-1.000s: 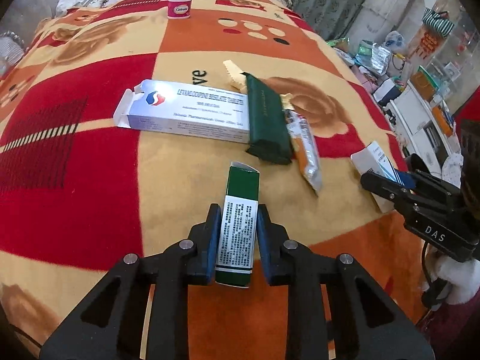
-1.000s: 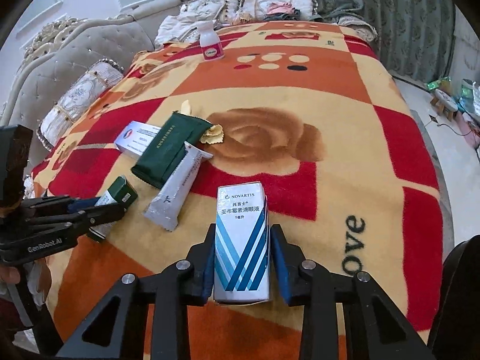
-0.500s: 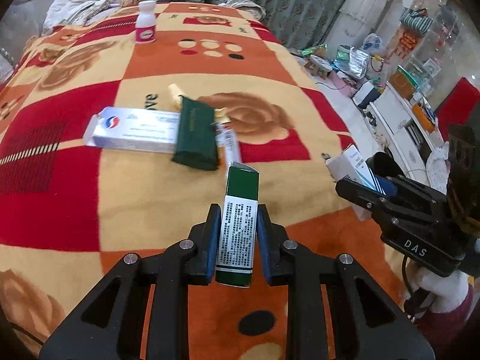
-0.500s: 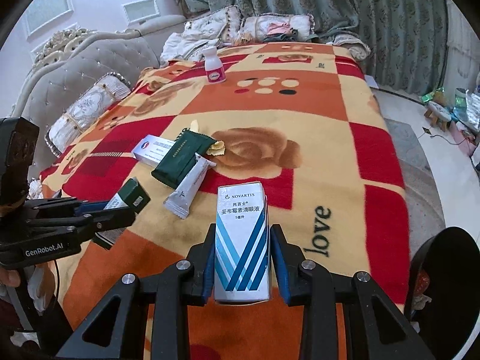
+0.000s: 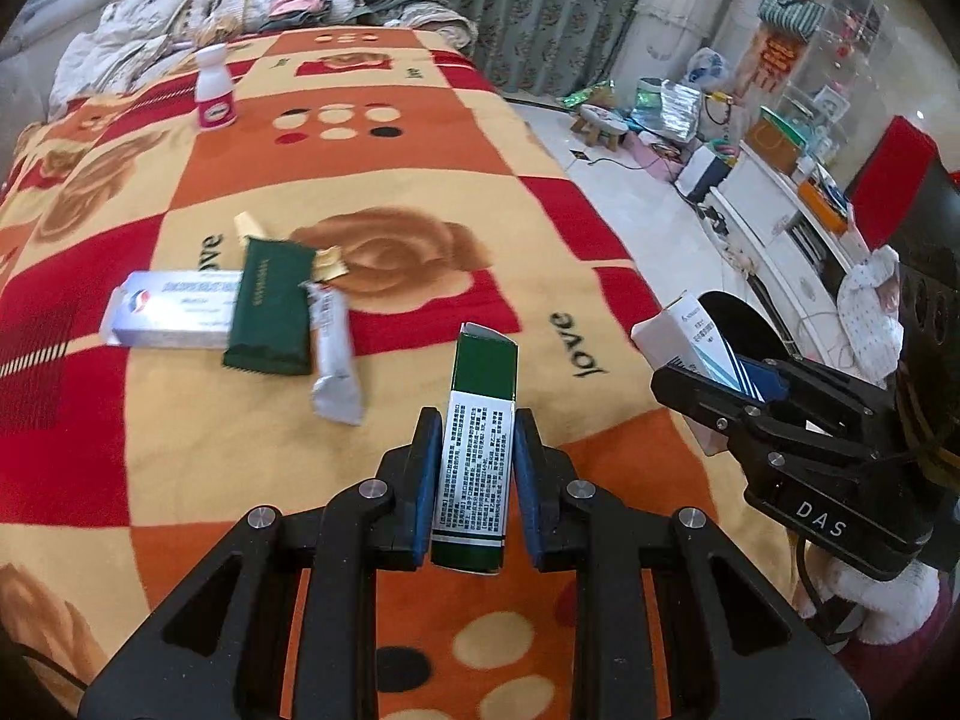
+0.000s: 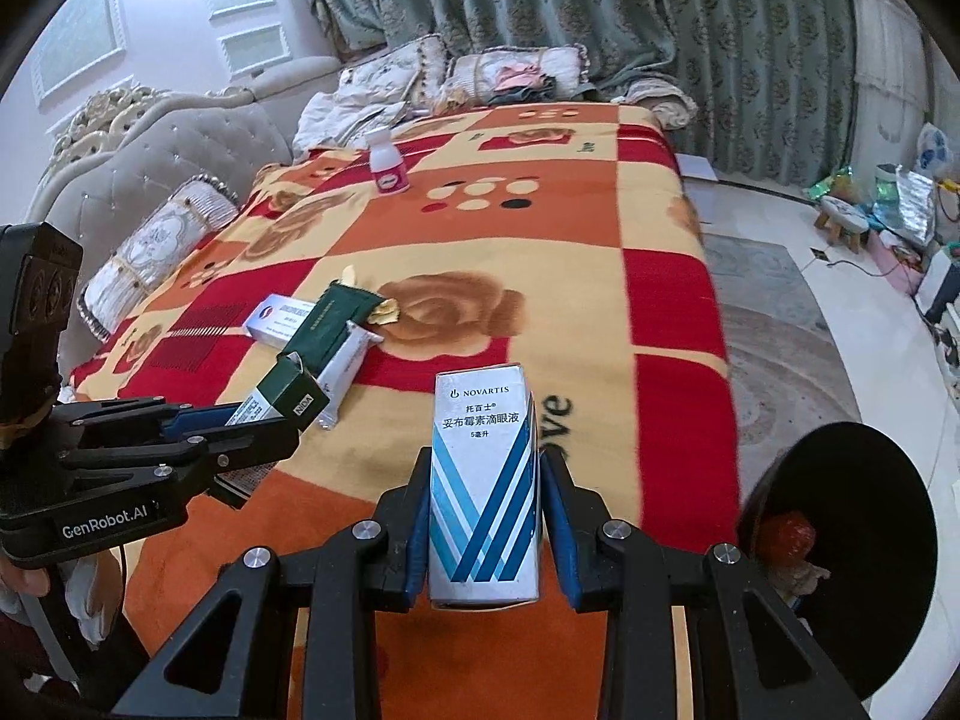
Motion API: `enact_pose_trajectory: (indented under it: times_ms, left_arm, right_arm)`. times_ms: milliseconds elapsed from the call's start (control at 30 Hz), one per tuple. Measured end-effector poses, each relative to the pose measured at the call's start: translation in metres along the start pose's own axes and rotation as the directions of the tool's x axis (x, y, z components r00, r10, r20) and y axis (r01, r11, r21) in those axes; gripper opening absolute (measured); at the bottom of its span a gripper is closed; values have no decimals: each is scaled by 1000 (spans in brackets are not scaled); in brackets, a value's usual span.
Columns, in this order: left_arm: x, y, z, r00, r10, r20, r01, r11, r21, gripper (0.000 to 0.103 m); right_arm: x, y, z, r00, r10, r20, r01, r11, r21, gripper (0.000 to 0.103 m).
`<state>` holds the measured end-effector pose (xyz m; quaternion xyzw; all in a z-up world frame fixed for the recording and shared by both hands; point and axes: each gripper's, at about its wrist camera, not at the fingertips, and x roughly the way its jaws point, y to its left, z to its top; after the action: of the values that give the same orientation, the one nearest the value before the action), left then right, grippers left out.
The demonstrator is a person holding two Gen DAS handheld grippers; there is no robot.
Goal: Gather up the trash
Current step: 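Carry the green box and blue-striped box over the black bin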
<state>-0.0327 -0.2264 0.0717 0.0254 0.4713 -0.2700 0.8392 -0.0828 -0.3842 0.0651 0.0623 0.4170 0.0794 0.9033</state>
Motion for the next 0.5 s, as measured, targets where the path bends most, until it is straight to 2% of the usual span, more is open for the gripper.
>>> enact_pose_trajectory:
  times_ms: [500]
  left_arm:
    - [20, -66, 13, 998, -67, -23, 69, 994, 90, 21]
  right_arm:
    - [-31, -45, -13, 997, -74, 29, 71, 994, 79, 32]
